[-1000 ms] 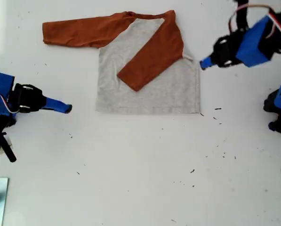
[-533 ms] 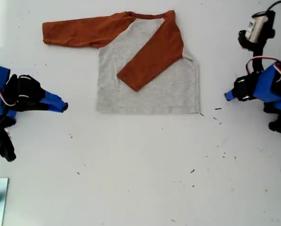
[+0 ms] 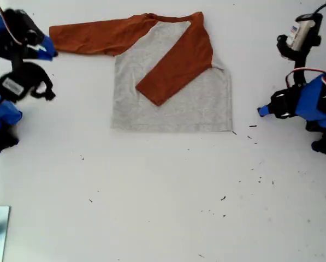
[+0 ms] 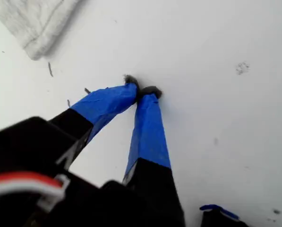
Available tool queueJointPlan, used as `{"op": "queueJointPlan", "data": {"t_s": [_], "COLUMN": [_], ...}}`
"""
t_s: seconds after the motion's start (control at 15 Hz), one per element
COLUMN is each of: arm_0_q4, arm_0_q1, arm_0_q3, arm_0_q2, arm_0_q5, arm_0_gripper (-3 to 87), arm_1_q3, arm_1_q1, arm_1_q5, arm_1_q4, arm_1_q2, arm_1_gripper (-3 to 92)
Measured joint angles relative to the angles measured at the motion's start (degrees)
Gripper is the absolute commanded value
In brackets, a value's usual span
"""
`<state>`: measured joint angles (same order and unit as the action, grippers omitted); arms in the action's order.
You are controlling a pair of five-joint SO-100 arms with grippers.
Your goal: Fold t shirt
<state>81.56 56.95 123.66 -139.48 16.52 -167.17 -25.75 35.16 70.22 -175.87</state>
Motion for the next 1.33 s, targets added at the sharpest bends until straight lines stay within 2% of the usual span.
{"op": "queueJointPlan", "data": {"t_s": [0.07,0.13,0.27,0.47,0.67,0.8,0.93,1.07,1.33], "arm_0_q4": [0.18,0.18,-1.85,-11.34,-21.88,-26.19,-26.54,-24.08,-13.62], "arm_0_q1": [10.11,14.94,16.87,18.11,21.18,23.82,23.64,21.36,4.13], "arm_0_q3": [-1.85,-3.69,-5.98,-2.46,0.00,-1.67,-4.39,-6.59,-22.41], "arm_0_q2": [3.87,8.17,14.77,23.03,36.21,45.70,48.60,43.07,30.85], "arm_0_q5": [5.10,7.47,11.07,13.62,16.44,20.04,22.85,22.76,17.93], "arm_0_gripper": [29.5,29.4,29.7,26.4,9.0,-0.3,-0.3,-0.3,-0.3], "arm_1_q3": [-0.88,-1.41,-1.58,-1.58,-1.58,-1.58,-1.67,-1.67,-1.76], "arm_1_q1": [0.70,1.05,1.05,1.05,1.05,1.76,1.67,1.67,2.37], "arm_1_q5": [0.00,-0.18,-0.35,-0.35,-0.70,-1.05,-1.23,-1.58,-2.29], "arm_1_q4": [0.26,0.79,1.93,1.93,1.93,1.93,2.29,2.64,2.64], "arm_1_q2": [-2.64,-5.80,-8.79,-9.23,-9.23,-9.23,-9.58,-9.58,-9.58], "arm_1_gripper": [3.4,3.4,3.4,3.4,3.4,3.4,3.4,3.4,3.4]}}
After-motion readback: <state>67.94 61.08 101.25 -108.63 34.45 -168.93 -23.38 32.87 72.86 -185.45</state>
